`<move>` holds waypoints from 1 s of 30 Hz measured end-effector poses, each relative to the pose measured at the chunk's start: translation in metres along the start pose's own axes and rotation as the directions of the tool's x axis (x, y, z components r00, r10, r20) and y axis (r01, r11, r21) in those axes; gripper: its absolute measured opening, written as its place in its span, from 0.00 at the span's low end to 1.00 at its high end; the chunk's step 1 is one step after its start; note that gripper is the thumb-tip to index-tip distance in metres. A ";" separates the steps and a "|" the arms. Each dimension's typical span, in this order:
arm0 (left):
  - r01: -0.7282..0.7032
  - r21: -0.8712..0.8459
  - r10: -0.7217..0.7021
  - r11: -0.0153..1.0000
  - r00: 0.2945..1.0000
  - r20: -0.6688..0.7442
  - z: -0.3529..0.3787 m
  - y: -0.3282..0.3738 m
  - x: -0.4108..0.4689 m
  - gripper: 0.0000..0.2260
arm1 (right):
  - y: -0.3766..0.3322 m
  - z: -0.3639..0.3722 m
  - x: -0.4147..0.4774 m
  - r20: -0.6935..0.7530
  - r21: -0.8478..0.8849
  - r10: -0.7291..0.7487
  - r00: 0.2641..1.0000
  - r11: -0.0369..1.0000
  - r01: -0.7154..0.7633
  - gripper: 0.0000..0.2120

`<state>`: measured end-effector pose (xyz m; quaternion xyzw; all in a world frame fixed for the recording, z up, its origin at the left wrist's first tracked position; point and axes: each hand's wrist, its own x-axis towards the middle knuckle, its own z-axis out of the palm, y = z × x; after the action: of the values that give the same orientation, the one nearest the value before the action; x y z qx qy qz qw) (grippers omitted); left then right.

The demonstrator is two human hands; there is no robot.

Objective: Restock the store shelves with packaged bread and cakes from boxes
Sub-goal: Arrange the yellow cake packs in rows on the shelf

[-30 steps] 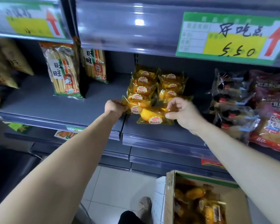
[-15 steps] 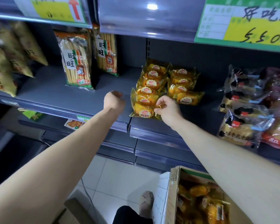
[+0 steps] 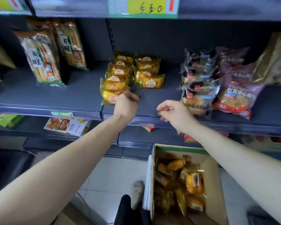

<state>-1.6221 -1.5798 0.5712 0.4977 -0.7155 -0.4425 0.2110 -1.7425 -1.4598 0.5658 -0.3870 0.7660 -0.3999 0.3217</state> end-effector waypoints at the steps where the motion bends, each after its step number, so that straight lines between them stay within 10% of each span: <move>1: -0.034 0.010 0.033 0.999 0.997 0.066 0.016 0.002 -0.014 0.07 | 0.014 -0.008 -0.015 0.038 -0.016 0.040 0.998 0.999 -0.040 0.12; 11: 0.179 0.245 -0.294 0.953 0.747 0.597 0.164 -0.059 -0.103 0.07 | 0.162 -0.042 -0.094 0.073 -0.316 0.377 0.923 0.887 -0.337 0.08; 23: 0.838 0.137 -0.760 0.528 0.395 0.516 0.242 -0.145 -0.115 0.14 | 0.283 0.003 -0.106 0.147 -0.532 0.655 0.741 0.684 -0.499 0.23; 30: 0.882 -0.047 -0.805 0.469 0.449 0.387 0.256 -0.163 -0.102 0.18 | 0.322 0.031 -0.095 0.181 -0.524 0.719 0.671 0.648 -0.553 0.32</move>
<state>-1.6837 -1.3987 0.3148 0.6820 -0.3332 -0.6439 -0.0959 -1.7789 -1.2678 0.2914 -0.2155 0.8448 0.0013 0.4898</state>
